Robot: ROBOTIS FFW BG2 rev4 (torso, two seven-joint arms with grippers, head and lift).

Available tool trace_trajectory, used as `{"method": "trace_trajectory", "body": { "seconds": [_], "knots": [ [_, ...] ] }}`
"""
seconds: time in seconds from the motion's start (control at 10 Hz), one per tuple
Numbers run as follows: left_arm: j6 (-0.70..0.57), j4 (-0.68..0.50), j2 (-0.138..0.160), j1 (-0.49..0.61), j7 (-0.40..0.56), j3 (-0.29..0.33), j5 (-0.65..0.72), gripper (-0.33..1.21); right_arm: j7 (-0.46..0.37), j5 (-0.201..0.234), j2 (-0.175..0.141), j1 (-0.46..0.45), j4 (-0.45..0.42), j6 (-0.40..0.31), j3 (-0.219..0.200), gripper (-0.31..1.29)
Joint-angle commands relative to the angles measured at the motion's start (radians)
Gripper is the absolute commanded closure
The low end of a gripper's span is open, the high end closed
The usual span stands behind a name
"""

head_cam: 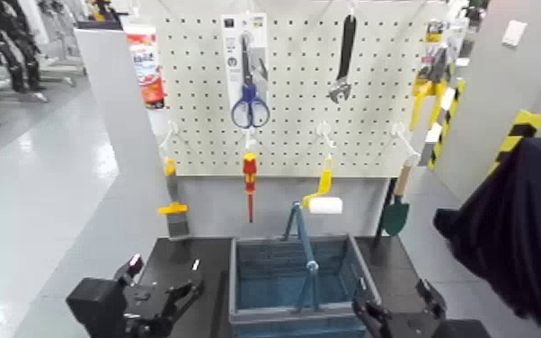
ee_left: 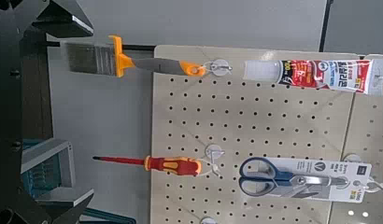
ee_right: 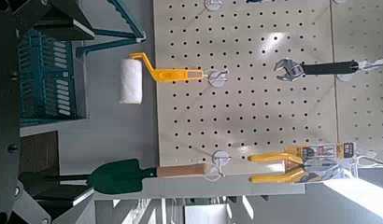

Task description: Grasp the handle of the crate.

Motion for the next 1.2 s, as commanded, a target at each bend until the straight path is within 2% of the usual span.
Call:
{"method": "trace_trajectory", "body": {
  "seconds": [0.1,0.4,0.8,0.9,1.2],
  "knots": [
    [0.005,0.000,-0.002,-0.004,-0.008,0.001,0.002,0.10,0.000,0.000,0.000,0.000,0.002,0.000,0.002,0.14],
    [0.019,0.003,-0.005,-0.010,-0.025,0.007,0.022,0.10,-0.001,-0.001,0.000,0.000,0.005,0.000,0.004,0.14],
    [0.186,0.015,-0.038,-0.083,-0.185,0.057,0.144,0.10,-0.001,-0.001,0.000,-0.002,0.008,0.000,0.005,0.14],
    [0.235,0.018,-0.034,-0.106,-0.189,0.057,0.216,0.10,-0.001,-0.003,0.000,-0.002,0.008,-0.002,0.005,0.14],
    [0.390,0.078,0.011,-0.211,-0.225,0.037,0.486,0.10,-0.001,-0.003,0.002,-0.002,0.012,-0.005,0.007,0.14]
  ]
}}
